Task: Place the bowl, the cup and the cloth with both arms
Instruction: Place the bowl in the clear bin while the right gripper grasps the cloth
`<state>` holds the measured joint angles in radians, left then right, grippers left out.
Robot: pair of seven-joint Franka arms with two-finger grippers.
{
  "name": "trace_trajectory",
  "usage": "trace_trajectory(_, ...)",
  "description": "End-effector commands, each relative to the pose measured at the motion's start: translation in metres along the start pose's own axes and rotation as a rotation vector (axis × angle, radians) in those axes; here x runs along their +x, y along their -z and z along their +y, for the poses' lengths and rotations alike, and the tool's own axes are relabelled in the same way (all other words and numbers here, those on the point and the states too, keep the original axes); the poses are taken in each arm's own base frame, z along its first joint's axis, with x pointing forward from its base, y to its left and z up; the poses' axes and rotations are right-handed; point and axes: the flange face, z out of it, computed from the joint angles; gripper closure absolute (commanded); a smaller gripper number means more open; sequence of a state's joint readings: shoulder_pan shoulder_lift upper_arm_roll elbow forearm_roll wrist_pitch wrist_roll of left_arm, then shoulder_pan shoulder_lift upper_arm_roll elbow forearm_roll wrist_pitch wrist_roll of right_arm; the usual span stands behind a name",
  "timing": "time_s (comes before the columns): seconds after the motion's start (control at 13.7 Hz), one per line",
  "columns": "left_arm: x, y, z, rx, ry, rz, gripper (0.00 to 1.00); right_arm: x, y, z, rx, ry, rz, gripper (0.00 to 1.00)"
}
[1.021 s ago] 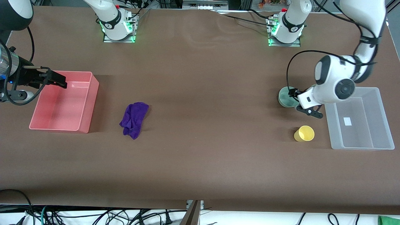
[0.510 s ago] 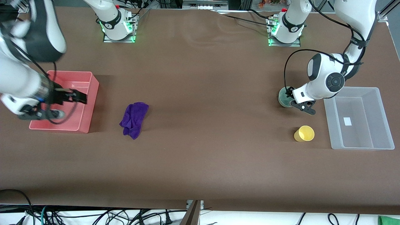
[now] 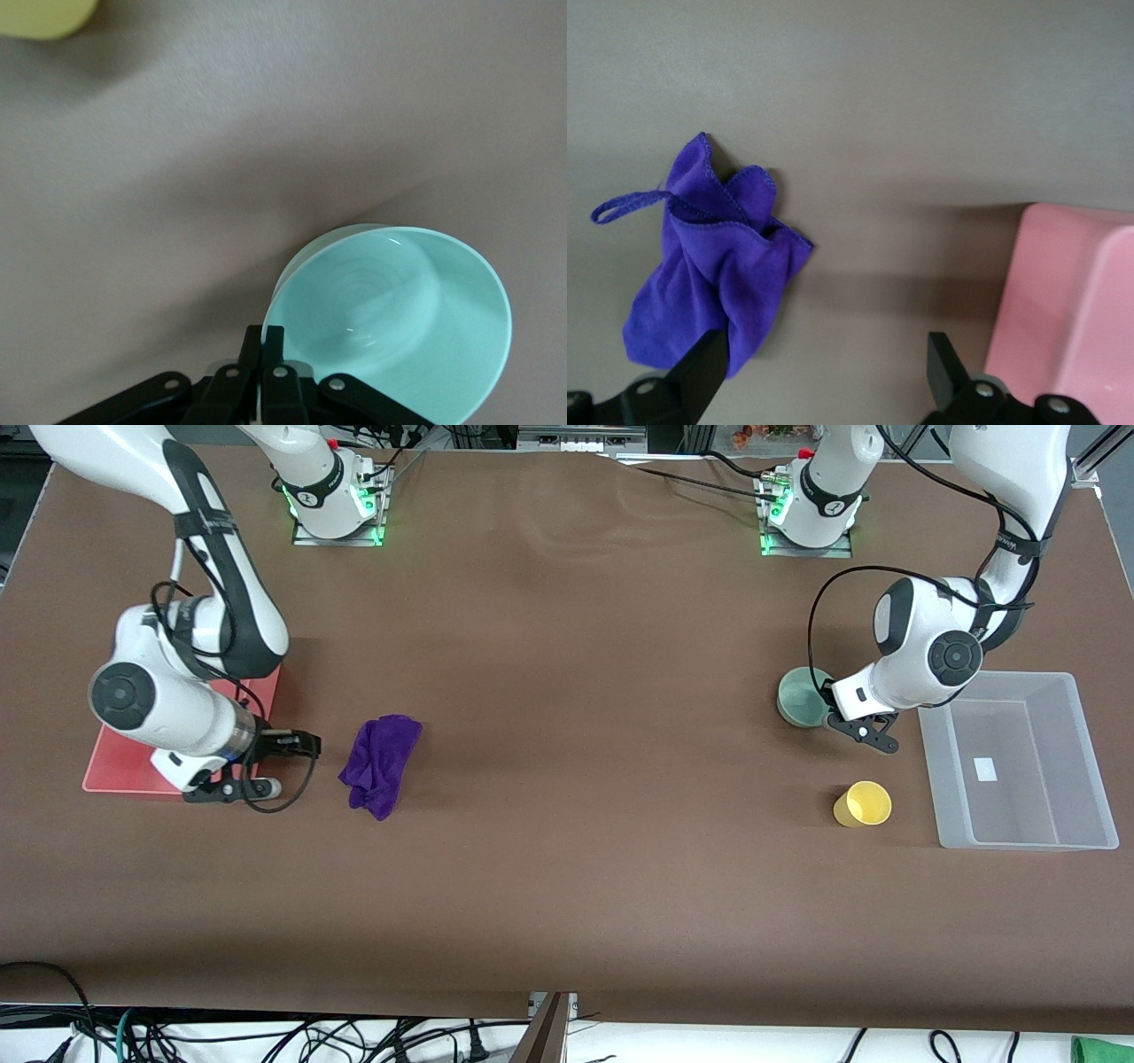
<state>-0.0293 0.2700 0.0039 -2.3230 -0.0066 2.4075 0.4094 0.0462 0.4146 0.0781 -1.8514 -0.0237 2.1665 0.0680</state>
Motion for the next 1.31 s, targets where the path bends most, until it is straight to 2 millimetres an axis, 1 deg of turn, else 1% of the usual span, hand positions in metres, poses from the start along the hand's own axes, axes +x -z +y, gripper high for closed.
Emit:
trace_trajectory(0.0,0.009,0.044,-0.02,0.009,-0.015,-0.001,1.0,0.004,-0.025,-0.018,0.02,-0.125,0.008,0.0)
trace_trajectory(0.07,0.015,0.063,-0.032,0.005,-0.002,-0.004,1.0,0.005,-0.025,-0.031,0.025,-0.149,0.016,0.0)
trace_trajectory(0.15,0.017,0.081,-0.05,-0.003,-0.004,-0.009,1.0,0.005,-0.03,-0.047,0.026,-0.154,0.023,0.0)
trace_trajectory(0.22,0.017,0.107,-0.074,-0.008,-0.004,-0.004,1.0,0.006,-0.04,-0.058,0.03,-0.193,0.03,0.0)
trace_trajectory(0.29,0.013,0.132,-0.096,-0.022,-0.005,-0.015,1.0,0.009,-0.051,-0.067,0.035,-0.232,0.043,0.0)
trace_trajectory(0.36,0.008,0.159,-0.129,-0.023,-0.002,-0.021,1.0,0.012,-0.065,-0.075,0.04,-0.246,0.057,0.0)
trace_trajectory(0.44,0.003,0.178,-0.163,-0.009,-0.02,-0.046,1.0,0.014,-0.078,-0.081,0.048,-0.241,0.073,0.0)
trace_trajectory(0.51,-0.002,0.193,-0.189,0.015,-0.044,-0.078,1.0,0.014,-0.089,-0.083,0.051,-0.238,0.079,0.0)
trace_trajectory(0.58,-0.011,0.196,-0.218,0.039,-0.054,-0.092,1.0,0.014,-0.099,-0.083,0.048,-0.235,0.074,0.0)
trace_trajectory(0.66,-0.019,0.183,-0.239,0.041,-0.067,-0.118,1.0,0.014,-0.106,-0.088,0.05,-0.226,0.078,0.24)
trace_trajectory(0.73,-0.023,0.171,-0.257,0.04,-0.066,-0.134,1.0,0.013,-0.109,-0.092,0.05,-0.218,0.078,0.72)
trace_trajectory(0.8,-0.029,0.15,-0.273,0.019,-0.046,-0.15,1.0,0.013,-0.114,-0.096,0.05,-0.216,0.071,1.0)
trace_trajectory(0.88,-0.035,0.125,-0.288,-0.002,-0.025,-0.153,1.0,0.012,-0.115,-0.097,0.051,-0.217,0.067,1.0)
trace_trajectory(0.95,-0.036,0.099,-0.301,-0.012,-0.016,-0.146,1.0,0.013,-0.113,-0.096,0.051,-0.216,0.07,1.0)
trace_trajectory(1.02,-0.035,0.072,-0.308,-0.021,-0.013,-0.142,1.0,0.015,-0.111,-0.092,0.05,-0.214,0.074,1.0)
trace_trajectory(1.09,-0.031,0.051,-0.314,-0.018,-0.014,-0.135,1.0,0.016,-0.105,-0.089,0.048,-0.208,0.08,1.0)
trace_trajectory(1.17,-0.032,0.038,-0.322,-0.002,-0.007,-0.113,1.0,0.017,-0.092,-0.087,0.046,-0.21,0.082,1.0)
trace_trajectory(1.24,-0.031,0.035,-0.324,0.005,-0.005,-0.103,1.0,0.019,-0.072,-0.085,0.036,-0.202,0.068,1.0)
